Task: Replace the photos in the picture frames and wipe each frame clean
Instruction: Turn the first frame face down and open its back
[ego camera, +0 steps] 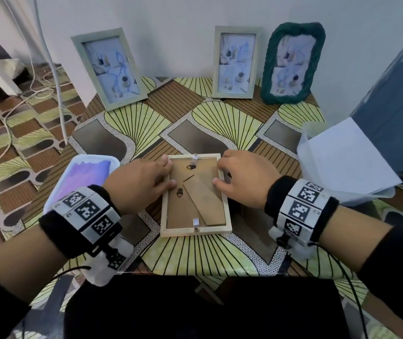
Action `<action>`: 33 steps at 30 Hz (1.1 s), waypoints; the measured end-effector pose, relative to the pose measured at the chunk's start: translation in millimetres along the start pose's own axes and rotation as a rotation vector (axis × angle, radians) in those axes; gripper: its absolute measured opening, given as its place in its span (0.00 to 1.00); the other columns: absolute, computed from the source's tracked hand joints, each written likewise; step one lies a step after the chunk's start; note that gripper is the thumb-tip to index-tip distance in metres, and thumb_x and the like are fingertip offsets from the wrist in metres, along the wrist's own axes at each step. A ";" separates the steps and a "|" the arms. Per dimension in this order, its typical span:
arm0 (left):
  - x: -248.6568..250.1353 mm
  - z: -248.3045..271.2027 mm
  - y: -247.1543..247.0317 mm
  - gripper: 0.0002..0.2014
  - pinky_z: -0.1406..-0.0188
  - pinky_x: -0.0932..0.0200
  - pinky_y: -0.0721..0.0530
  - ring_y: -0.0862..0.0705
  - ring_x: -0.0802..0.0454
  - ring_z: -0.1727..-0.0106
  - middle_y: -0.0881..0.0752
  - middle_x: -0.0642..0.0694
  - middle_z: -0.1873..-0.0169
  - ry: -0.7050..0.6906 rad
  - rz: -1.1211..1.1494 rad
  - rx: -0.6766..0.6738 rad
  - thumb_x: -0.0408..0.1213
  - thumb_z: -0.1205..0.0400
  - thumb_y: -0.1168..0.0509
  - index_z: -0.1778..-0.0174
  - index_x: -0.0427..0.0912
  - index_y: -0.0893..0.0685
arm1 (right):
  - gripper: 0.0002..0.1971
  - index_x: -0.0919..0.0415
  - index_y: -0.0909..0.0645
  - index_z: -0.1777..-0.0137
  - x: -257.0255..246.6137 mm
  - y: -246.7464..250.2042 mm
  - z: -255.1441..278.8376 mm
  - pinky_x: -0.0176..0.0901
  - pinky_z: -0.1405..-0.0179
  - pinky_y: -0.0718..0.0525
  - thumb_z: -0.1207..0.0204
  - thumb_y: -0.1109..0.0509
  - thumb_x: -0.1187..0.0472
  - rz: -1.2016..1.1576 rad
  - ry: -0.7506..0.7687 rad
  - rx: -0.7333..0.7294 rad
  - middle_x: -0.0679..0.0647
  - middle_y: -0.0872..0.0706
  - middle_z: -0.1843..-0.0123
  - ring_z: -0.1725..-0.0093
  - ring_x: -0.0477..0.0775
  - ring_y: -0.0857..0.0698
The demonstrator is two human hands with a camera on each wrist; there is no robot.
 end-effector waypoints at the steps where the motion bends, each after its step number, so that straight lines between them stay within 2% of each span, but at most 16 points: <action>1: -0.3 -0.9 0.8 0.25 0.40 0.50 0.21 0.18 0.43 0.37 0.30 0.50 0.20 0.005 0.001 0.015 0.53 0.13 0.44 0.24 0.44 0.26 | 0.16 0.55 0.19 0.50 0.2 -0.1 -0.1 0.48 0.58 0.19 0.20 0.40 0.44 -0.005 -0.001 -0.003 0.48 0.21 0.52 0.51 0.53 0.19; 5: 0.3 -4.5 0.1 0.23 0.48 0.54 0.19 0.16 0.44 0.43 0.23 0.51 0.25 0.031 -0.033 0.029 0.52 0.14 0.45 0.27 0.45 0.21 | 0.13 0.53 0.23 0.55 -2.2 0.9 -0.8 0.53 0.54 0.18 0.21 0.41 0.45 0.001 -0.033 -0.019 0.48 0.20 0.56 0.52 0.55 0.20; 8: 0.7 -6.7 1.6 0.22 0.51 0.51 0.16 0.14 0.46 0.48 0.14 0.49 0.35 0.075 -0.039 0.043 0.52 0.15 0.46 0.32 0.46 0.19 | 0.11 0.51 0.25 0.56 -6.2 1.0 -2.4 0.56 0.46 0.24 0.21 0.43 0.46 0.055 -0.082 -0.037 0.47 0.20 0.58 0.51 0.54 0.24; 10: 1.6 -8.1 2.4 0.21 0.56 0.52 0.16 0.14 0.46 0.51 0.12 0.50 0.41 0.098 -0.054 0.062 0.52 0.16 0.47 0.36 0.46 0.16 | 0.10 0.50 0.27 0.58 -8.2 0.4 -4.7 0.58 0.45 0.28 0.21 0.44 0.48 0.096 -0.097 -0.042 0.47 0.19 0.59 0.53 0.54 0.27; 13: 4.8 -10.4 4.0 0.17 0.67 0.57 0.25 0.18 0.48 0.62 0.10 0.50 0.51 0.126 -0.043 0.086 0.49 0.16 0.45 0.44 0.46 0.14 | 0.09 0.50 0.30 0.60 -9.5 1.5 -9.6 0.56 0.47 0.30 0.19 0.44 0.51 0.112 -0.107 -0.048 0.48 0.19 0.61 0.55 0.53 0.32; 15: 6.7 -12.0 5.2 0.15 0.75 0.60 0.34 0.27 0.53 0.71 0.15 0.50 0.65 0.151 -0.029 0.109 0.47 0.17 0.43 0.51 0.45 0.12 | 0.09 0.49 0.31 0.61 -9.7 3.4 -11.9 0.56 0.47 0.30 0.19 0.44 0.53 0.113 -0.110 -0.062 0.48 0.19 0.61 0.55 0.54 0.32; 16: 6.8 -12.9 5.6 0.15 0.77 0.61 0.37 0.29 0.54 0.73 0.17 0.50 0.69 0.158 -0.029 0.117 0.46 0.17 0.42 0.53 0.44 0.12 | 0.09 0.49 0.31 0.61 -10.0 4.1 -12.2 0.56 0.47 0.30 0.18 0.44 0.53 0.116 -0.108 -0.068 0.48 0.19 0.61 0.55 0.54 0.31; 18: 5.8 -13.7 5.3 0.16 0.75 0.61 0.35 0.26 0.52 0.71 0.15 0.48 0.67 0.148 -0.045 0.116 0.46 0.16 0.43 0.53 0.44 0.12 | 0.10 0.50 0.30 0.61 -10.7 4.9 -11.4 0.55 0.47 0.29 0.17 0.45 0.53 0.112 -0.108 -0.077 0.49 0.18 0.60 0.54 0.55 0.27; 22: 0.9 -10.0 5.5 0.17 0.63 0.60 0.29 0.15 0.47 0.54 0.11 0.50 0.50 0.101 -0.016 0.100 0.50 0.14 0.43 0.44 0.47 0.12 | 0.10 0.51 0.27 0.58 -10.4 5.4 -8.5 0.55 0.47 0.26 0.17 0.45 0.52 0.084 -0.104 -0.083 0.50 0.17 0.58 0.51 0.57 0.21; 24: -2.3 -6.8 6.8 0.17 0.56 0.57 0.21 0.13 0.46 0.49 0.11 0.48 0.45 0.093 0.058 0.089 0.50 0.14 0.43 0.41 0.47 0.13 | 0.10 0.51 0.25 0.54 -8.7 5.4 -7.8 0.54 0.48 0.25 0.17 0.45 0.51 0.071 -0.093 -0.073 0.49 0.18 0.55 0.50 0.56 0.20; 27: -1.8 3.1 12.2 0.16 0.47 0.48 0.17 0.13 0.44 0.50 0.10 0.44 0.50 0.081 0.197 0.117 0.47 0.15 0.40 0.42 0.43 0.12 | 0.10 0.50 0.24 0.48 -5.1 3.5 -6.9 0.53 0.49 0.24 0.17 0.44 0.48 0.068 -0.072 -0.045 0.49 0.21 0.52 0.48 0.55 0.21; 31: 13.4 25.6 23.7 0.14 0.43 0.51 0.18 0.13 0.49 0.45 0.09 0.50 0.47 -0.010 0.305 0.273 0.42 0.18 0.33 0.38 0.47 0.12 | 0.13 0.50 0.24 0.42 -1.5 -0.8 -6.6 0.55 0.45 0.22 0.17 0.45 0.46 0.055 -0.040 -0.038 0.49 0.23 0.42 0.42 0.54 0.23; 33: 21.1 40.3 27.7 0.13 0.45 0.51 0.17 0.13 0.53 0.47 0.10 0.54 0.48 -0.100 0.309 0.248 0.44 0.17 0.34 0.38 0.50 0.12 | 0.18 0.51 0.25 0.34 -0.6 -2.5 -6.5 0.57 0.40 0.22 0.17 0.46 0.45 0.047 -0.036 -0.055 0.50 0.23 0.33 0.34 0.54 0.24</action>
Point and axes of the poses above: each hand's wrist, its own z-axis away from the middle knuckle, its own y-axis out of the back of the hand, x = y × z, the point moved 1 cm from there along -z, towards the middle knuckle
